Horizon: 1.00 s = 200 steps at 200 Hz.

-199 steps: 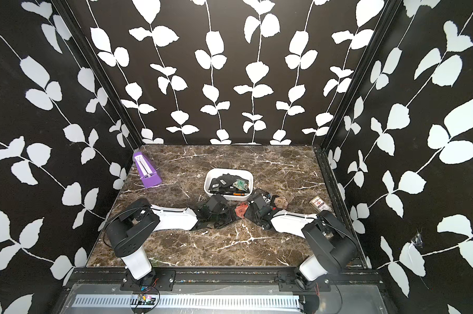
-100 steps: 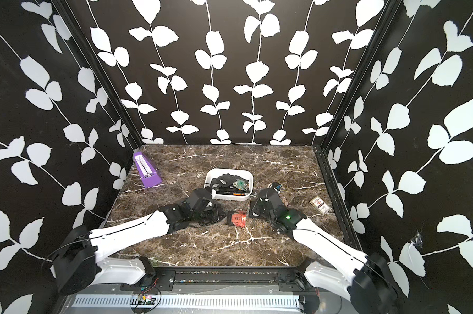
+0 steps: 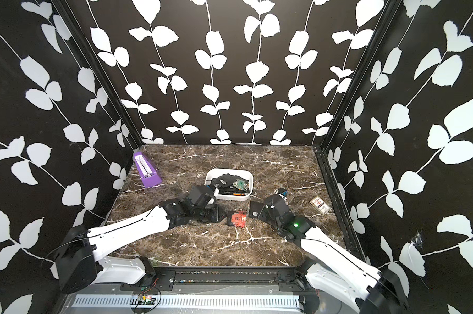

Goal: Put the tea bags into the storage box
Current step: Pick up the tea bag from the center of the board.

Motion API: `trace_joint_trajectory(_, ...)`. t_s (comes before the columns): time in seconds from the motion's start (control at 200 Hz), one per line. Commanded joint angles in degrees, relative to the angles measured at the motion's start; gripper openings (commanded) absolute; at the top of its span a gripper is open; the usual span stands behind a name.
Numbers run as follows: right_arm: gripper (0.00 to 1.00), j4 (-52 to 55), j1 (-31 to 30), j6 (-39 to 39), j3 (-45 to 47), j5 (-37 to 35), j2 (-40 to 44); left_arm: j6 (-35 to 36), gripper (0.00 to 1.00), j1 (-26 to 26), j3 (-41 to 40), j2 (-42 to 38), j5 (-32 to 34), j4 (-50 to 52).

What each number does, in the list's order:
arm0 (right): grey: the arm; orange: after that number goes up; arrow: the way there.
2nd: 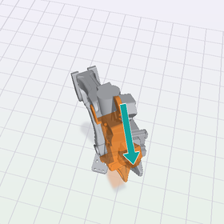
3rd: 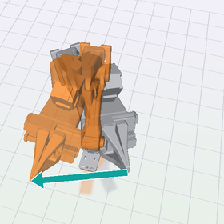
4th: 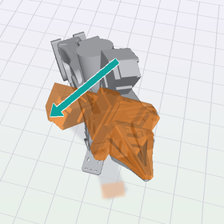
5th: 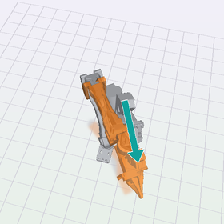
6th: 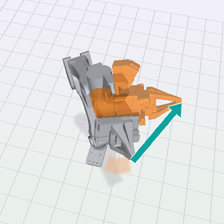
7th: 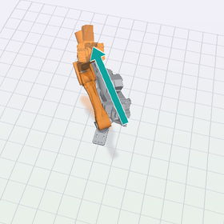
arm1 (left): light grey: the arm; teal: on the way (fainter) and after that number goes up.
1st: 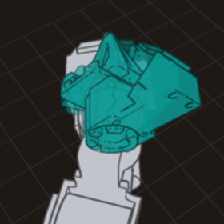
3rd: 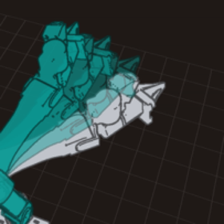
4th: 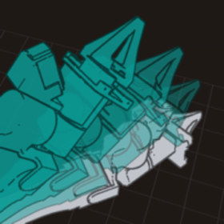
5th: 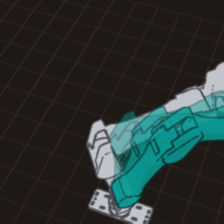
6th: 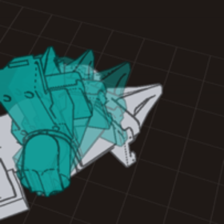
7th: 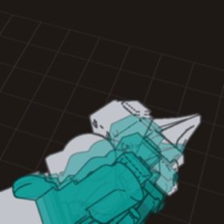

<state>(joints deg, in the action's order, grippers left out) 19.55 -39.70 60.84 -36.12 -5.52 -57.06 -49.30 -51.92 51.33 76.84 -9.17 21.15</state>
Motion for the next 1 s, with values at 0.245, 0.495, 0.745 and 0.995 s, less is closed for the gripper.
trace_joint_trajectory(0.245, 0.0, -17.61, -3.01, 0.12, -1.59, 5.6, -19.88, -7.16, 0.42, 1.55, -9.97, 4.55, 2.09, -16.96)
trace_joint_trajectory(0.495, 0.0, -22.56, -3.0, 2.34, -2.29, 6.54, -27.55, -9.52, 0.48, 1.5, -11.56, 8.04, 0.29, -21.24)
trace_joint_trajectory(0.745, 0.0, -22.89, -2.95, 2.62, -3.12, 5.08, -29.74, -10.38, 0.48, 1.48, -13.17, 9.61, -0.03, -23.38)
trace_joint_trajectory(0.995, 0.0, -22.79, -2.98, 2.26, -5.25, 4.54, -32.4, -10.94, 0.47, 1.47, -13.45, 10.77, -0.76, -24.01)
